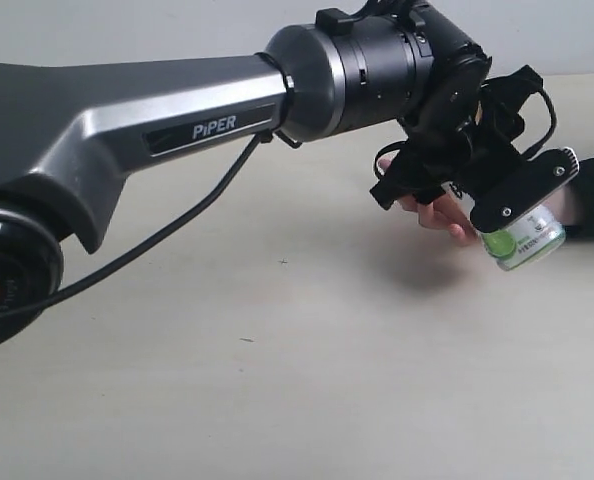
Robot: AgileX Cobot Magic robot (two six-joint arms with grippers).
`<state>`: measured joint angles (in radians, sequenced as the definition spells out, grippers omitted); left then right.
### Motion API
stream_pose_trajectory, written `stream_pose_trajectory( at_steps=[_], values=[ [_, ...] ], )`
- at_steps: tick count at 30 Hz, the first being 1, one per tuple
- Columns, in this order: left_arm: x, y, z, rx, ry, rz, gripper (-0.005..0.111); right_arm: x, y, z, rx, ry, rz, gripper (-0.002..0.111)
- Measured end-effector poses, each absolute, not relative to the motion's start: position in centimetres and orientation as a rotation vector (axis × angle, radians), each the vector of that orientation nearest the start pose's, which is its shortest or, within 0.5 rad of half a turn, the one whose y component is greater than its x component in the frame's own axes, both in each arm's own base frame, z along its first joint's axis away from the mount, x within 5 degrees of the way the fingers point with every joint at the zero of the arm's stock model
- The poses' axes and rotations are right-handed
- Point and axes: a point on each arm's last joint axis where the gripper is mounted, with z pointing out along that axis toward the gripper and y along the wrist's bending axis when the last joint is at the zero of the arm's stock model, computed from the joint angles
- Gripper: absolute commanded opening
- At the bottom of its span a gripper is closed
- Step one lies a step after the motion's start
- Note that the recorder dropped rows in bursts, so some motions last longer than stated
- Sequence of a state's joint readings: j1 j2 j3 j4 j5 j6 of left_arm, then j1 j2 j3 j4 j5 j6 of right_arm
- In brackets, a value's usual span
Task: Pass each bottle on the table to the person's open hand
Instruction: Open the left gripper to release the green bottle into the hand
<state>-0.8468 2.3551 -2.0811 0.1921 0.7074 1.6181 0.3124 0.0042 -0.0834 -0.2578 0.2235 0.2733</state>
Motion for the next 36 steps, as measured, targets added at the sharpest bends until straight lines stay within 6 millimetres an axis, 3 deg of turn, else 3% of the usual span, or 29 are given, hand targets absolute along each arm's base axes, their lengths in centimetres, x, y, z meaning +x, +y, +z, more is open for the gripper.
stream_pose_trajectory(
  at_steps=[8, 16, 20, 23, 36],
  values=[
    [37.2, -38.4, 20.0, 2.362, 0.854, 0.414, 0.0, 5.1, 1.1, 22.1, -0.192, 1.613, 0.212, 0.0],
    [37.4, -38.6, 17.5, 2.392, 0.871, 0.4, 0.045, 5.1, 1.1, 22.1, -0.192, 1.613, 0.212, 0.0],
    [37.5, -38.7, 17.5, 2.351, 0.938, 0.383, 0.069, 5.1, 1.1, 22.1, -0.192, 1.613, 0.212, 0.0],
    [37.5, -38.7, 17.6, 2.333, 0.966, 0.375, 0.078, 5.1, 1.1, 22.1, -0.192, 1.613, 0.212, 0.0],
    [37.4, -38.7, 18.8, 2.305, 0.968, 0.379, 0.081, 5.1, 1.1, 22.1, -0.192, 1.613, 0.212, 0.0]
  ],
)
